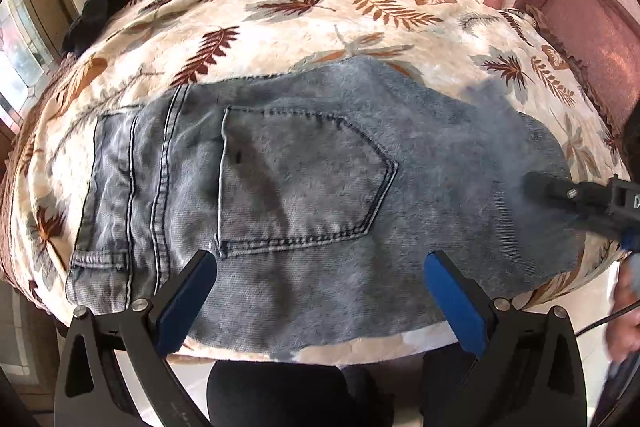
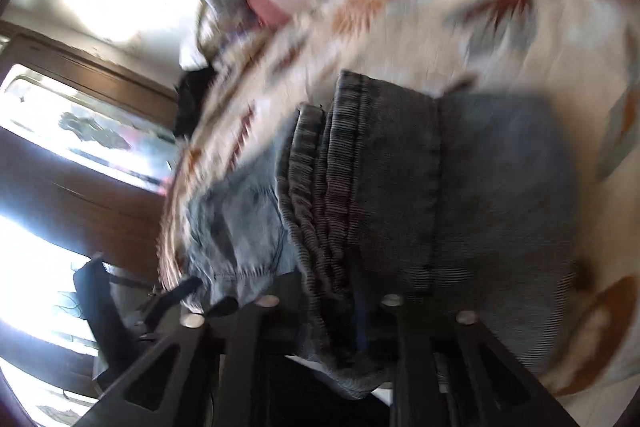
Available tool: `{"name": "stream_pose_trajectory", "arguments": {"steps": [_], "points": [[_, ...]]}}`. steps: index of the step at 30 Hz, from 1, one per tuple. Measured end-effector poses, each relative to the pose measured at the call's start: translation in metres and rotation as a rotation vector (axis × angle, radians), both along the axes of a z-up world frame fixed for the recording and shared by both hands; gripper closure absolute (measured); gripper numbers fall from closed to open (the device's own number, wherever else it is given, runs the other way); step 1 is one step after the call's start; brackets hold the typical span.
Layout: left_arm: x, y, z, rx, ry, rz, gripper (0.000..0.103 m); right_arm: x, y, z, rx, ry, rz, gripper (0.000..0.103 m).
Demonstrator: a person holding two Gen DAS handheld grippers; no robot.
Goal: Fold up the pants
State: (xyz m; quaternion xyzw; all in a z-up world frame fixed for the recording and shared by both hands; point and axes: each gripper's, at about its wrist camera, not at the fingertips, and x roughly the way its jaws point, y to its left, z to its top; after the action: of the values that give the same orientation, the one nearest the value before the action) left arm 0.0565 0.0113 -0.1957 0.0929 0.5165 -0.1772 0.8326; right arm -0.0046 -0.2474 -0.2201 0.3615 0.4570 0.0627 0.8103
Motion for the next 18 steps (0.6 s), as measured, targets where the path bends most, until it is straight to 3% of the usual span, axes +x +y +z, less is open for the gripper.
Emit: {"name": "stream_pose_trajectory", "arguments": {"steps": [1, 2, 5, 9, 14, 15, 17, 18], "points": [[-0.001, 0.001, 0.000, 0.002, 0.002, 0.000, 0.000, 0.004, 0.006, -0.009, 0.036, 0.017, 0.012, 0.054], [-0.003, 0.002, 0.000, 0.003, 0.002, -0.001, 0.000, 0.004, 0.008, -0.015, 0.082, 0.017, 0.015, 0.051], [-0.010, 0.001, 0.001, 0.000, 0.005, -0.015, 0.000, -0.005, 0.003, -0.014, 0.131, -0.029, 0.023, 0.050], [-0.016, -0.016, 0.002, -0.012, 0.004, -0.052, 0.000, -0.025, -0.021, -0.001, 0.128, -0.126, -0.053, 0.050], [-0.023, -0.058, 0.003, 0.001, -0.039, -0.122, 0.000, -0.043, -0.049, -0.029, 0.164, -0.090, -0.164, 0.065], [-0.023, -0.069, -0.002, 0.017, -0.040, -0.134, 0.000, -0.046, -0.055, -0.045, 0.173, -0.052, -0.189, 0.067], [-0.021, -0.086, -0.015, 0.066, -0.044, -0.156, 0.000, -0.050, -0.063, -0.060, 0.211, -0.028, -0.199, 0.084], [-0.020, -0.095, -0.025, 0.120, -0.045, -0.158, 0.000, -0.053, -0.066, -0.065, 0.236, -0.040, -0.207, 0.084]]}}
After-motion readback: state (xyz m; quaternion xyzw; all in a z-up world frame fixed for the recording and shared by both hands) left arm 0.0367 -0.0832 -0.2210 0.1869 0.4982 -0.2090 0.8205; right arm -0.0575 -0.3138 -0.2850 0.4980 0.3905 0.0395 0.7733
